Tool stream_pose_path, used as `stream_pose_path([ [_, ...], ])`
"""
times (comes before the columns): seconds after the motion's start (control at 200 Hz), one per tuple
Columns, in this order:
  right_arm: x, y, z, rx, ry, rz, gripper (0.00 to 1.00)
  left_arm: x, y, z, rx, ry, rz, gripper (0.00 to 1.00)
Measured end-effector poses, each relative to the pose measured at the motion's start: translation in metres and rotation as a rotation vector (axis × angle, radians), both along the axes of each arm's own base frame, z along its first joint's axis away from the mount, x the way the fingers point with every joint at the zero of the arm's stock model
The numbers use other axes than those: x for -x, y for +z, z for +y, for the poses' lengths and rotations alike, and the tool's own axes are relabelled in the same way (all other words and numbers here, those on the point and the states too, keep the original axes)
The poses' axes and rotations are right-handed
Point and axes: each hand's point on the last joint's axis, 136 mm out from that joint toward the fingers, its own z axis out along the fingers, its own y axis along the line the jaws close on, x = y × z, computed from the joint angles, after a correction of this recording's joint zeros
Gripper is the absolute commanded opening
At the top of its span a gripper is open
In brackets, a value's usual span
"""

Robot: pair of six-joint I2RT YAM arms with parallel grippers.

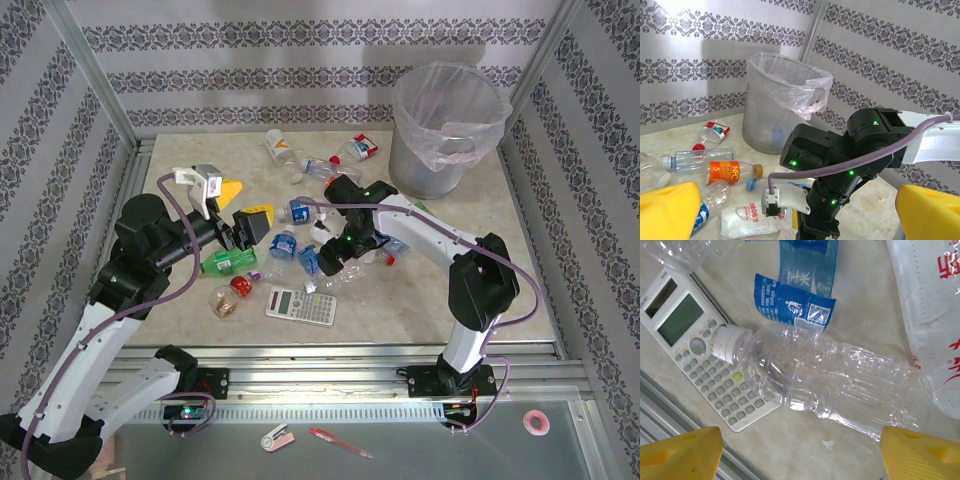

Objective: Throw the plastic bottles in the bin

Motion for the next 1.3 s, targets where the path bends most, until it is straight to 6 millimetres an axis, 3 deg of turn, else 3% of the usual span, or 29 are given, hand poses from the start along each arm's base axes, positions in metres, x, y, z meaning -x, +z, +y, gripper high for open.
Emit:
stream_pose_path([
  [0.24,0.003,0.000,0.002,-0.020,0.125,-0.025,0.86,0.004,0.001,0.002,0.003,0.004,-0.008,1.00],
  [0.53,0.019,0.004,0.002,-0.104,0.448,-0.119,0.86,0.007,0.004,0.005,0.009,0.011,-0.022,1.00],
  [0.854,0.009,0.005,0.008,-0.166,0.751,-0.249,0.87,0.011,0.004,0.009,0.010,0.026,-0.027,1.00],
  [1.304,-0.007,-0.012,0.037,-0.201,0.950,-0.321,0.88,0.016,0.001,0.016,0.004,0.049,-0.016,1.00],
])
